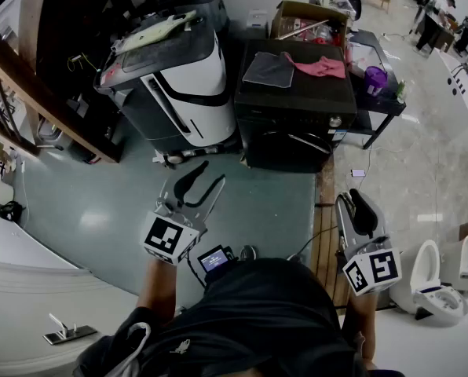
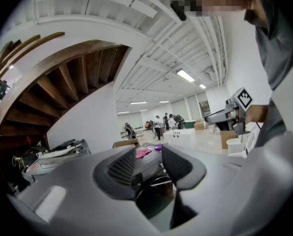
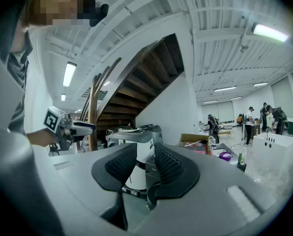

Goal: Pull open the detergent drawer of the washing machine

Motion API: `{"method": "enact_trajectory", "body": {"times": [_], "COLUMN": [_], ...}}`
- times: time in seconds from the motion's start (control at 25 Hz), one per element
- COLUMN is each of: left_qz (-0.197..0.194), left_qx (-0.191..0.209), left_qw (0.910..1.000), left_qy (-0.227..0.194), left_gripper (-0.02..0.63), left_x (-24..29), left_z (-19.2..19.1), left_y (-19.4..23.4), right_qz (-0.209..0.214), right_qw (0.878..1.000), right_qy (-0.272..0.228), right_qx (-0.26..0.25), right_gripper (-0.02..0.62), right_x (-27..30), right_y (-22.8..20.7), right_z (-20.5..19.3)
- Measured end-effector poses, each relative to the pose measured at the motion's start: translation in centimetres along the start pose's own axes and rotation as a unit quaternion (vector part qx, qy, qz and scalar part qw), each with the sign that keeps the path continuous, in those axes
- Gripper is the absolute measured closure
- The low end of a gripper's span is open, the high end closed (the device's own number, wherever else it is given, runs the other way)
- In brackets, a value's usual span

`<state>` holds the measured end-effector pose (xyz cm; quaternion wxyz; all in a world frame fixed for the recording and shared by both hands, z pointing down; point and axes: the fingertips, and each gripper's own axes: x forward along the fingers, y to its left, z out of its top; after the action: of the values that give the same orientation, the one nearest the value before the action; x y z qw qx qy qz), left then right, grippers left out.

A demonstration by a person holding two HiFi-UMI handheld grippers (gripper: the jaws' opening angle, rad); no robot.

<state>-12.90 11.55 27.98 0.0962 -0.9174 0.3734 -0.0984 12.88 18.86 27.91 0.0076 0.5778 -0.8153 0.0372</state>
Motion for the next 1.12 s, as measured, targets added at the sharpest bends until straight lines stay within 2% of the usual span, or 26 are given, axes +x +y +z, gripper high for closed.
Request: {"method": "enact_trajectory", "body": {"times": [0.48, 0.76, 0.96, 1.12], "left_qz": [0.006, 0.004, -0.002, 0.008], "left_qx": [-0.024, -0.034, -0.033, -0.035], "left_qw": [0.9997, 0.9994, 0.9995, 0.9993], "left_qy": [0.005, 0.004, 0.005, 0.011], "left_gripper": [0.403, 0.403, 0.403, 0.403], "left_x": [-1.8, -1.5, 0.1, 1.7], "left_z": [-3.2, -5.0, -4.7, -4.4], "left_y": [4.6, 7.0, 6.7, 5.9], "right_qz": [-0.002, 0.004, 0.003, 0.009], "right_qw": [1.0, 1.0, 1.0, 1.0], "right_qy": [0.011, -0.004, 0.008, 0.011], "right_qx": [-0.008, 0.011, 0.009, 0.016], "right_gripper": [0.479, 0.476, 0.476, 0.476], "right_x": [3.8, 6.2, 6.5, 6.7], "right_y": [3.3, 4.6, 3.4, 1.0], "right_z": [-0.3, 0.3, -0.1, -0.4]}}
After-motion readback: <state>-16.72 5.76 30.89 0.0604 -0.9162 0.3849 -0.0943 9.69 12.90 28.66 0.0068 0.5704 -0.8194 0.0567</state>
